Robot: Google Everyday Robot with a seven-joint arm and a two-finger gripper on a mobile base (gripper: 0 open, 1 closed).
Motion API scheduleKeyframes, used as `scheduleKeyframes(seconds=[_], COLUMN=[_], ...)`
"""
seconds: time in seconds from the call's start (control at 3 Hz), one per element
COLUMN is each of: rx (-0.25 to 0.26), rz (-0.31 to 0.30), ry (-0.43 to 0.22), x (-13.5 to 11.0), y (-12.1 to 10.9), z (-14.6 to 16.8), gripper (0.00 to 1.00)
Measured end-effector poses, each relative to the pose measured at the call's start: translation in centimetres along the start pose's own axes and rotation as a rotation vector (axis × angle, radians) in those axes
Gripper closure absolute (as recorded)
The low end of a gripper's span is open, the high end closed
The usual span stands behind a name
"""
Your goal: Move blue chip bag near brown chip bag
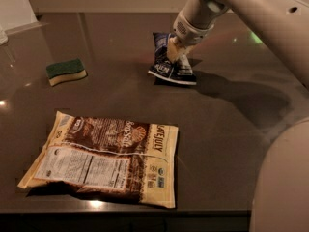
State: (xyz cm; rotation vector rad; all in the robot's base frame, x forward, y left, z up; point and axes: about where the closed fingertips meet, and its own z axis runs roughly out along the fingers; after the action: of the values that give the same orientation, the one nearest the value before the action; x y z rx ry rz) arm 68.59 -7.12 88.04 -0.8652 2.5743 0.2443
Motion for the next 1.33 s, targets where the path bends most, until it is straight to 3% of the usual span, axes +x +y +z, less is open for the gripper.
scheduleKeyframes(seconds=[0.67,1.33], rx=[-0.071,-0.185], rz=[-0.151,-0.317], ry=[-0.058,-0.048], x=[0.9,3.3], y=[3.5,8.9], z=[-4.8,-7.8], gripper=[1.0,1.0])
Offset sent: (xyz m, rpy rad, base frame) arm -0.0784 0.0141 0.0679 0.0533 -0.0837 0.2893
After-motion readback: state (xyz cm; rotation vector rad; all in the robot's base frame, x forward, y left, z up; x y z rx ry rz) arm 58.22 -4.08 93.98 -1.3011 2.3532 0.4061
